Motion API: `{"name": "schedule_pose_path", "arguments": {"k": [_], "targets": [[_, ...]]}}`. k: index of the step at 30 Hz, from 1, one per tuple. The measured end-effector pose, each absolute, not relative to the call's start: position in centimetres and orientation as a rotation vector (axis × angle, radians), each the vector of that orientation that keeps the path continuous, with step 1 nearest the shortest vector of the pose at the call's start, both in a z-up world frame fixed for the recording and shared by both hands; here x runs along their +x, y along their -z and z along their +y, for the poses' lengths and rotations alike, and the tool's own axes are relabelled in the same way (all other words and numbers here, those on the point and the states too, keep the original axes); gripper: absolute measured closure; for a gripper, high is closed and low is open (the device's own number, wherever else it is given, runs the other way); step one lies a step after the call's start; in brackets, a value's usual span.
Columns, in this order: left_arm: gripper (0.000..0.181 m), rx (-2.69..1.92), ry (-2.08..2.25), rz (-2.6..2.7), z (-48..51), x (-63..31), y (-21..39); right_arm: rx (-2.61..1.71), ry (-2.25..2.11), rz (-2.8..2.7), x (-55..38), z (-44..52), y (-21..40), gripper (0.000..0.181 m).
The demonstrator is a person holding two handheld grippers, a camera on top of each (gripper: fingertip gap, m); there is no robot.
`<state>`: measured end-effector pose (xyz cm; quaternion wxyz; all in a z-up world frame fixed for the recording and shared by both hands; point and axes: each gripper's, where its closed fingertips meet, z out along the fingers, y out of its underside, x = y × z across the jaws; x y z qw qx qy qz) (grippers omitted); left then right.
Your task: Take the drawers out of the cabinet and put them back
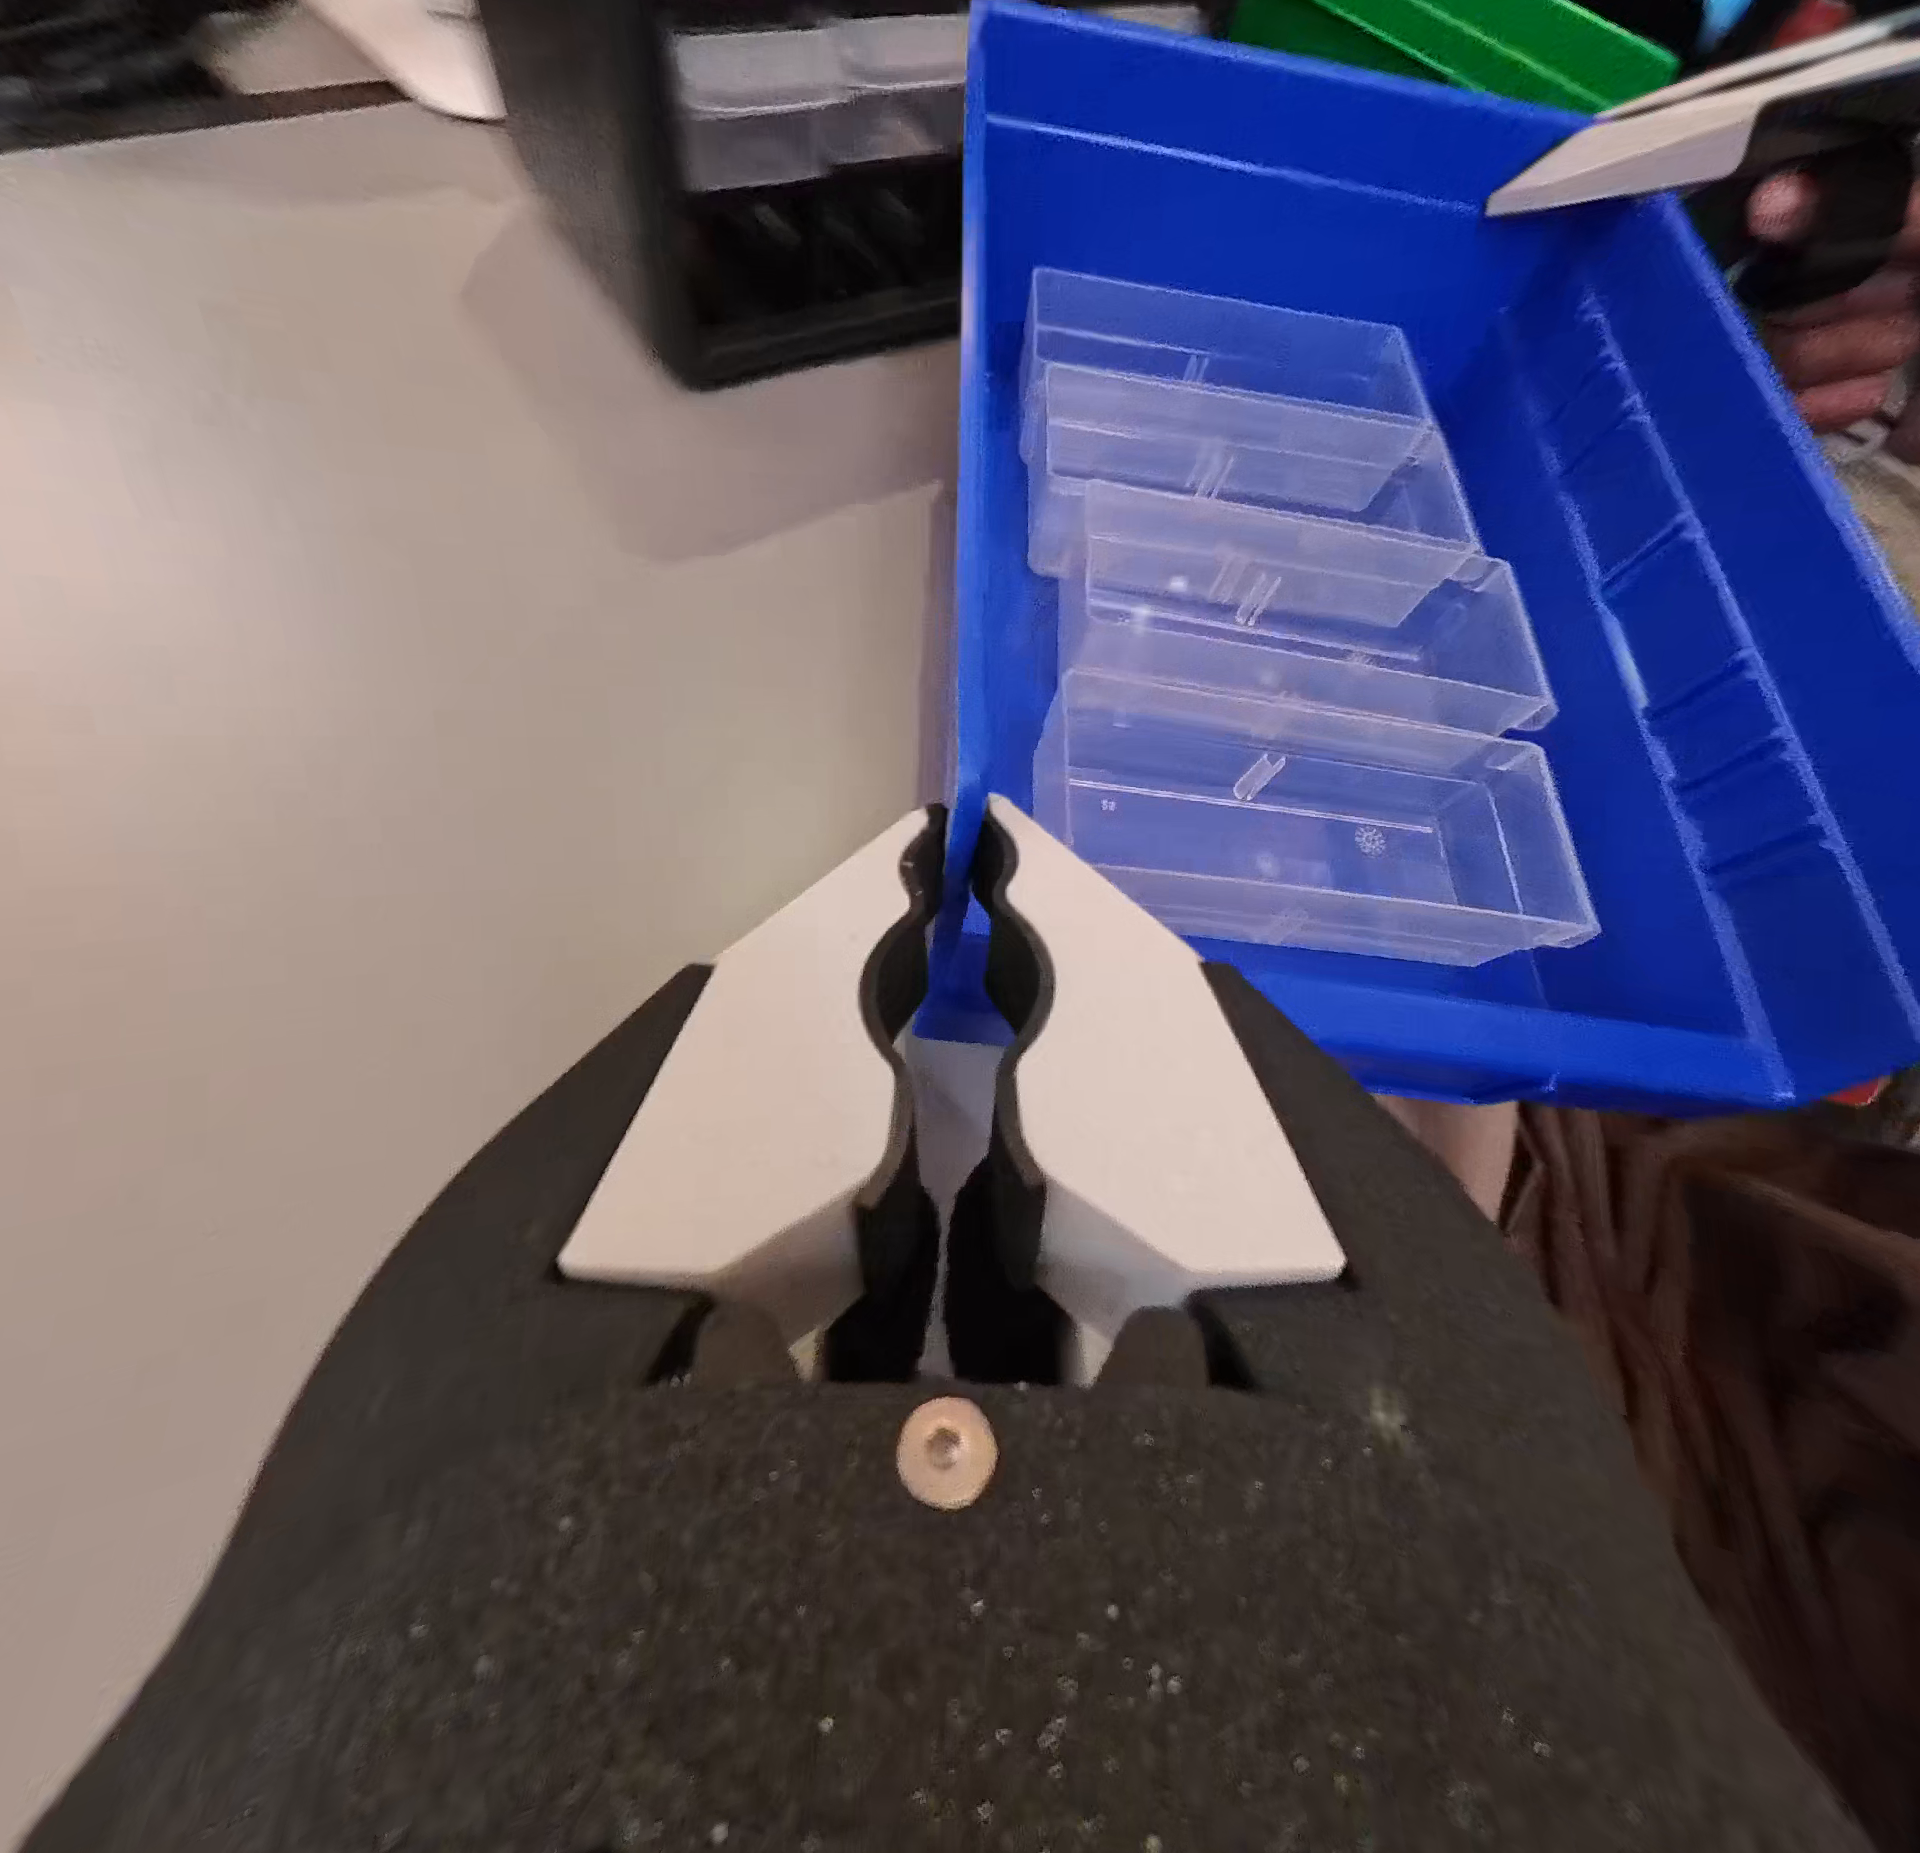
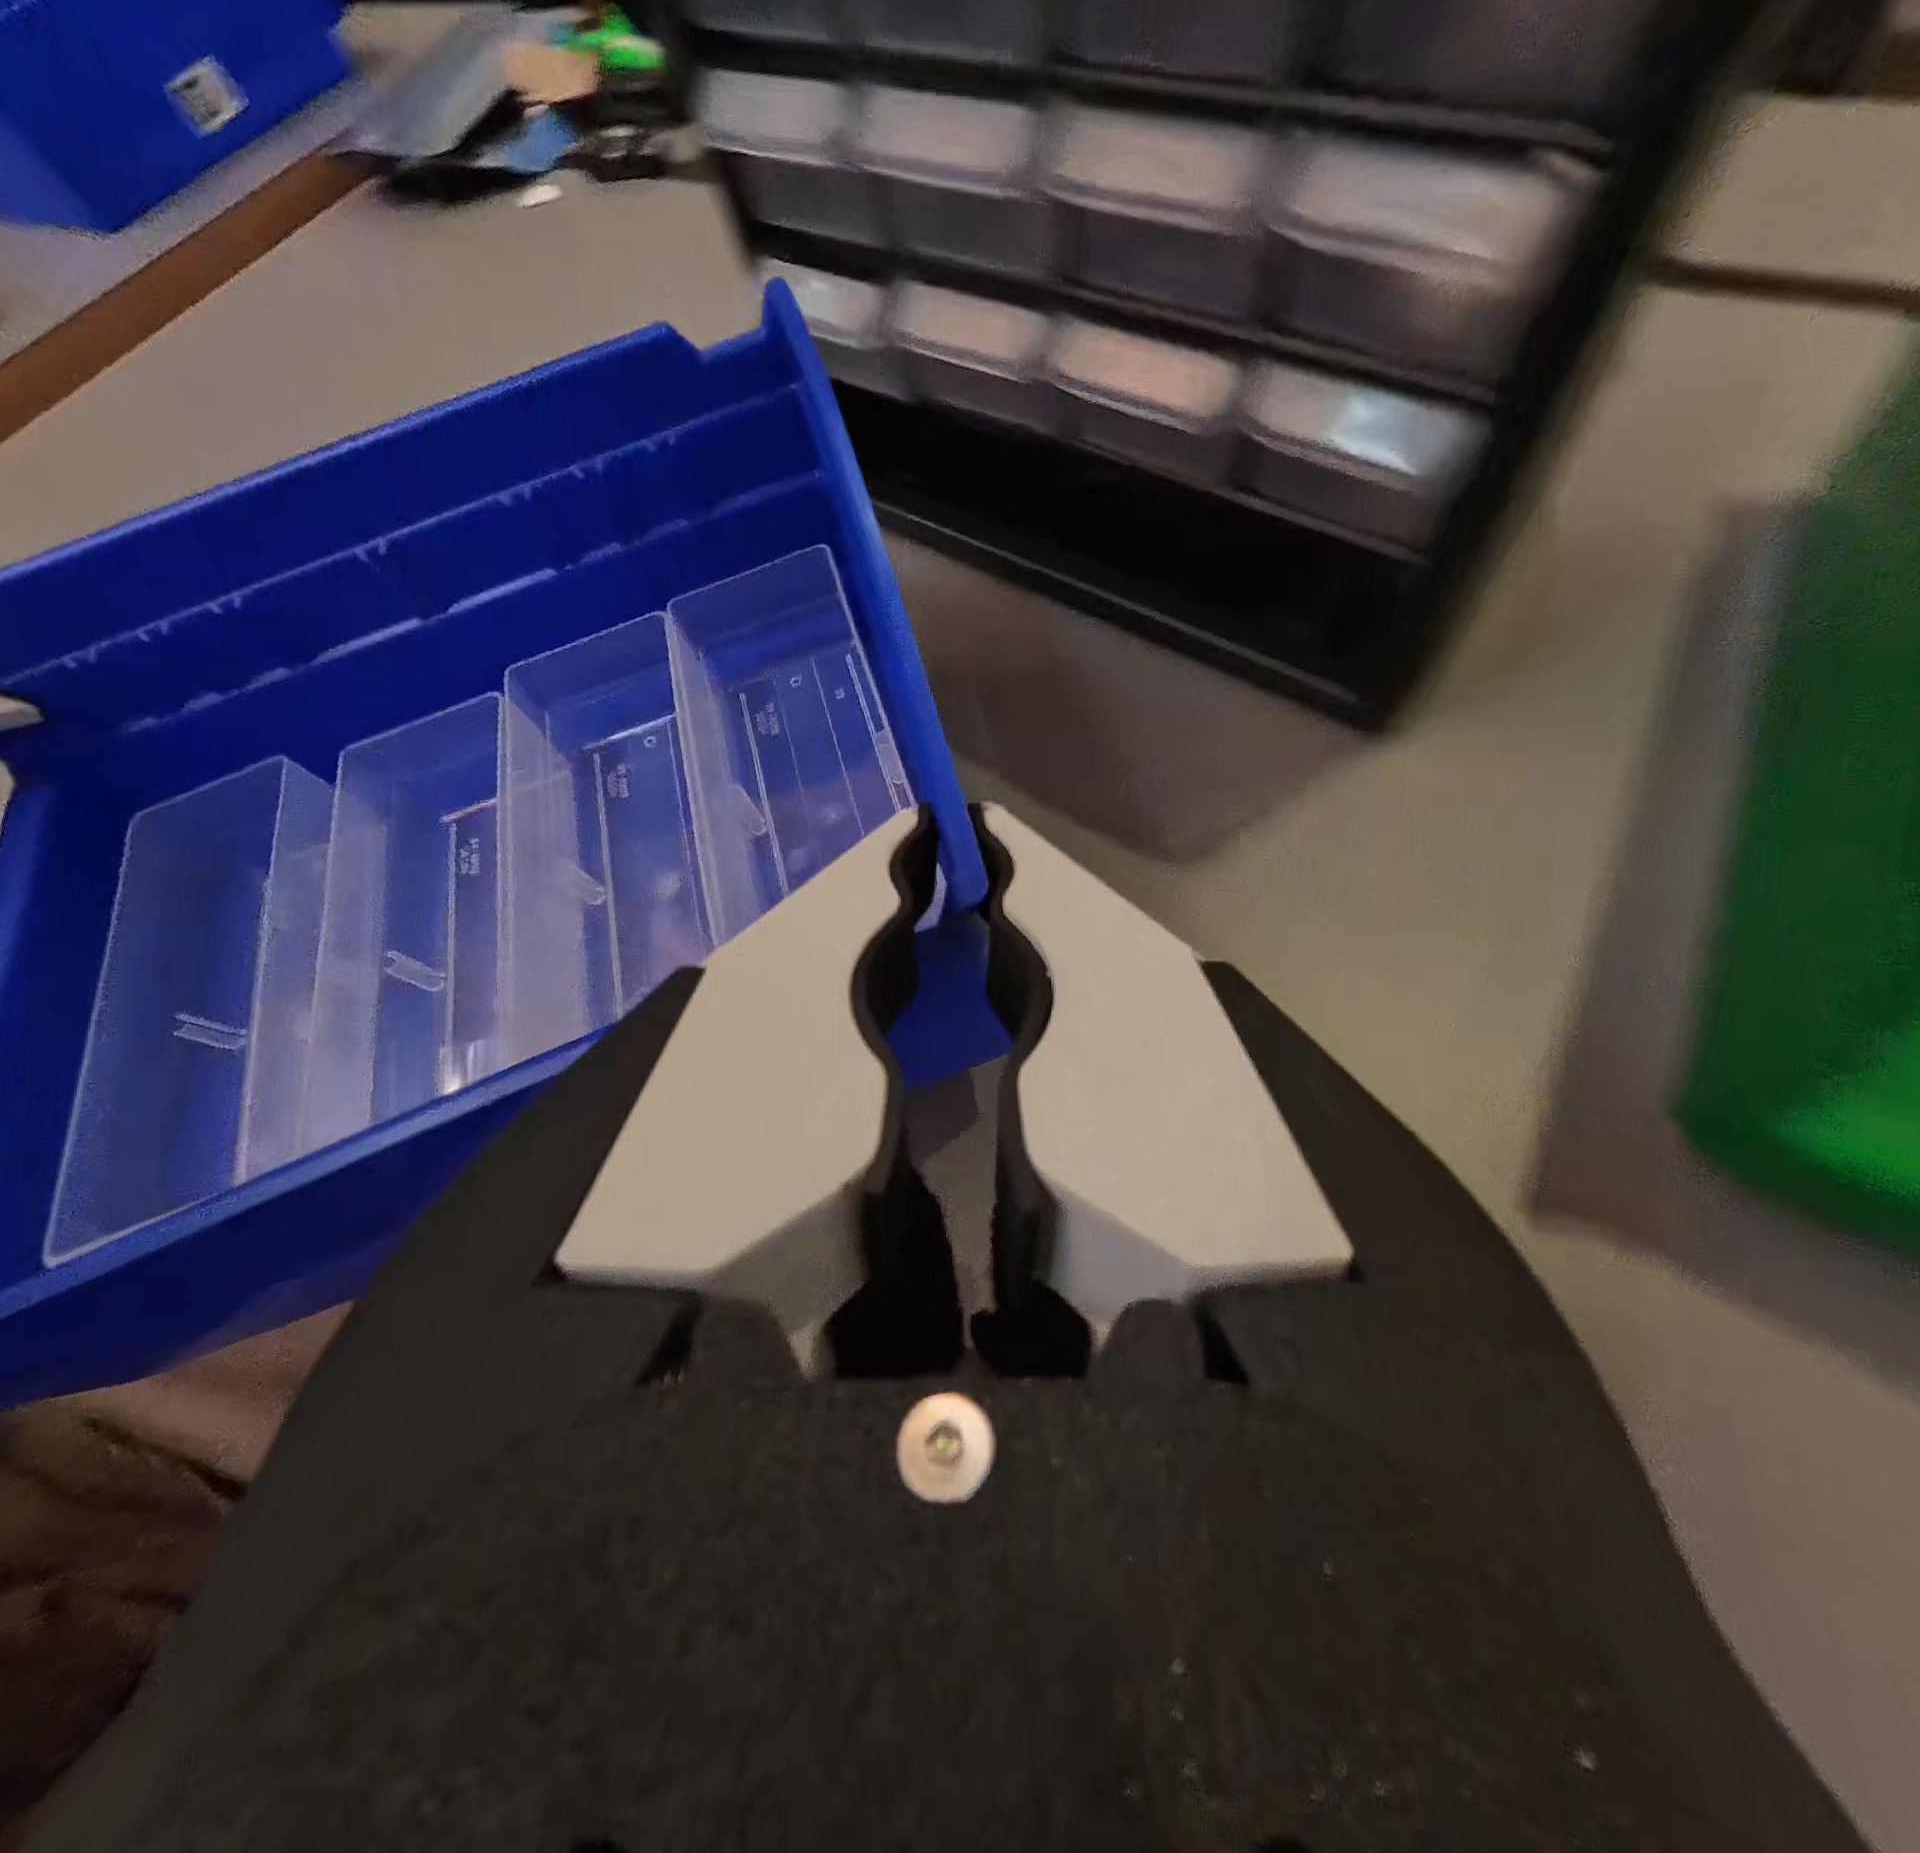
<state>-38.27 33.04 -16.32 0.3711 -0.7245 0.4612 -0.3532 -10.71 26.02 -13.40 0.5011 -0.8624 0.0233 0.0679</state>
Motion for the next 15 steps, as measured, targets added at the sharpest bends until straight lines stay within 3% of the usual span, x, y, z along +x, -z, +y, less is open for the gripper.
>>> {"name": "schedule_pose_path", "arguments": {"k": [9, 15], "targets": [[0.181, -1.926, 0.641, 0.649, 37.6, -57.0, 14.6, -2.044, -0.263, -0.673, -30.4, 47.7, 7.3, 0.176], [0.18, -1.96, 0.566, 0.468, 43.5, -57.3, 15.7, -2.324, -0.221, -1.01, -32.5, 60.0, 10.0, 0.174]]}}
